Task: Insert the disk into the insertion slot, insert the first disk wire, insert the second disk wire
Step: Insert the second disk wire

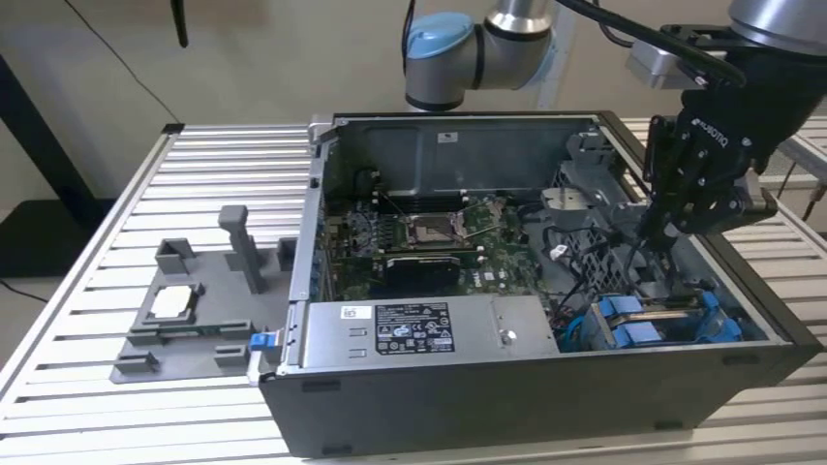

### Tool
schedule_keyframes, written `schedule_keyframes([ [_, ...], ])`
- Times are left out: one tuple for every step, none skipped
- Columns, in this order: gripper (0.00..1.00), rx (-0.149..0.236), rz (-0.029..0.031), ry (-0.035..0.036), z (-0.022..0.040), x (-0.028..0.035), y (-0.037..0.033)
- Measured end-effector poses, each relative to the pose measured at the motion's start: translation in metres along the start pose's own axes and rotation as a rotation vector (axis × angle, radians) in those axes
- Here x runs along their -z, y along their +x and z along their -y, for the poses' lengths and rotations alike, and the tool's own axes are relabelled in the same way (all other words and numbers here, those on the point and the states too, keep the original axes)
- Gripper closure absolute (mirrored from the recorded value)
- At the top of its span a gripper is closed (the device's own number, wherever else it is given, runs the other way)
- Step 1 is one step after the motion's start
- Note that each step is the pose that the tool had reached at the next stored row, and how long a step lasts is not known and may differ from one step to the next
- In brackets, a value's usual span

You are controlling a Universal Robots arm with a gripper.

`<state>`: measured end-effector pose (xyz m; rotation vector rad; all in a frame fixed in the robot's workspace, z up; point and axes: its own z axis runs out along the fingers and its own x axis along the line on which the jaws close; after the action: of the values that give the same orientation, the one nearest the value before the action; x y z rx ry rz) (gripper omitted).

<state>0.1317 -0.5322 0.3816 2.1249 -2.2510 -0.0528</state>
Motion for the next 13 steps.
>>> schedule_keyframes([
  [0.73, 0.0, 0.0, 0.001, -0.0009, 0.0002, -0.0013],
  [0.73, 0.0, 0.0, 0.0022, -0.0017, 0.0005, -0.0026],
  [0.73, 0.0, 0.0001, 0.0034, -0.0023, 0.0007, -0.0038],
  [0.73, 0.0, 0.0002, 0.0049, -0.0032, 0.001, -0.005],
  [0.73, 0.0, 0.0004, 0.0084, -0.0051, 0.0013, -0.0071],
  [0.73, 0.0, 0.0007, 0.0105, -0.0063, 0.0014, -0.0081],
  [0.73, 0.0, 0.0007, 0.0127, -0.0076, 0.0014, -0.0091],
  [0.73, 0.0, 0.0009, 0.0152, -0.0092, 0.0013, -0.0102],
  [0.73, 0.0, 0.0009, 0.0174, -0.0107, 0.0013, -0.011],
  [0.73, 0.0, 0.0011, 0.0196, -0.0123, 0.0013, -0.0118],
  [0.73, 0.0, 0.0013, 0.022, -0.0141, 0.0011, -0.0123],
  [0.73, 0.0, 0.0015, 0.0247, -0.0157, 0.001, -0.0126],
  [0.73, 0.0, 0.0016, 0.0285, -0.018, 0.0009, -0.0127],
])
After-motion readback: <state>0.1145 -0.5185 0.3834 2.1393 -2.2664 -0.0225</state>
